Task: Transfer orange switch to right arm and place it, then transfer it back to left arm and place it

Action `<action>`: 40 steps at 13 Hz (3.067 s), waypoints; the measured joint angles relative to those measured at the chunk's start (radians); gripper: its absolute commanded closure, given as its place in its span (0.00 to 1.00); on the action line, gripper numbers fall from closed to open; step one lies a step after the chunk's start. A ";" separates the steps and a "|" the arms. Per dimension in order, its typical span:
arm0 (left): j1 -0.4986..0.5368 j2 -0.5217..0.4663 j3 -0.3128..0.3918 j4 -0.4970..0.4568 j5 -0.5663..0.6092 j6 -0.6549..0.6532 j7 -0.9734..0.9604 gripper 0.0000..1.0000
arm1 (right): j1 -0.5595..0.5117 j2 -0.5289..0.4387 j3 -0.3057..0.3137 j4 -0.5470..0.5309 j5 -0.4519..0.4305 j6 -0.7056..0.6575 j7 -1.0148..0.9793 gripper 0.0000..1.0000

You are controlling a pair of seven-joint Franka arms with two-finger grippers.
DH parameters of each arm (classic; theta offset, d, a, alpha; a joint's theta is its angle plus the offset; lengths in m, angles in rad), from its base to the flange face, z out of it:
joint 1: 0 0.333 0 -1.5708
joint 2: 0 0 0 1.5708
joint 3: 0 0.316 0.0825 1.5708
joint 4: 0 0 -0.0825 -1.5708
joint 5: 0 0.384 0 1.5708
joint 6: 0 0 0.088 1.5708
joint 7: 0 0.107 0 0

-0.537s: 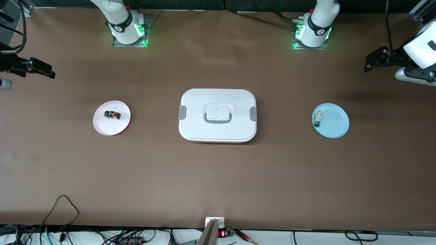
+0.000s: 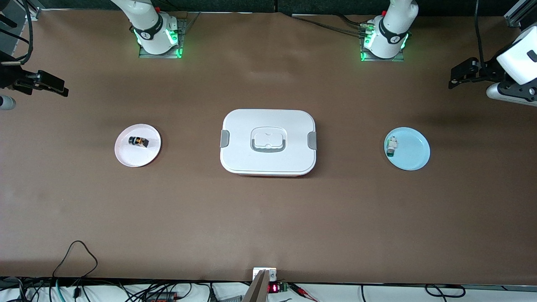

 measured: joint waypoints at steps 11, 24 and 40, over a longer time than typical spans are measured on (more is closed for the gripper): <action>0.000 0.000 0.000 0.000 0.000 0.000 0.000 0.00 | 0.004 0.113 0.003 -0.003 0.000 0.042 0.000 0.00; 0.000 0.000 0.000 0.000 0.000 -0.002 0.000 0.00 | 0.058 0.205 0.008 0.002 0.000 0.173 0.003 0.00; 0.000 0.000 0.000 0.000 0.000 -0.002 0.000 0.00 | 0.026 0.228 -0.003 -0.359 0.000 0.541 0.046 0.00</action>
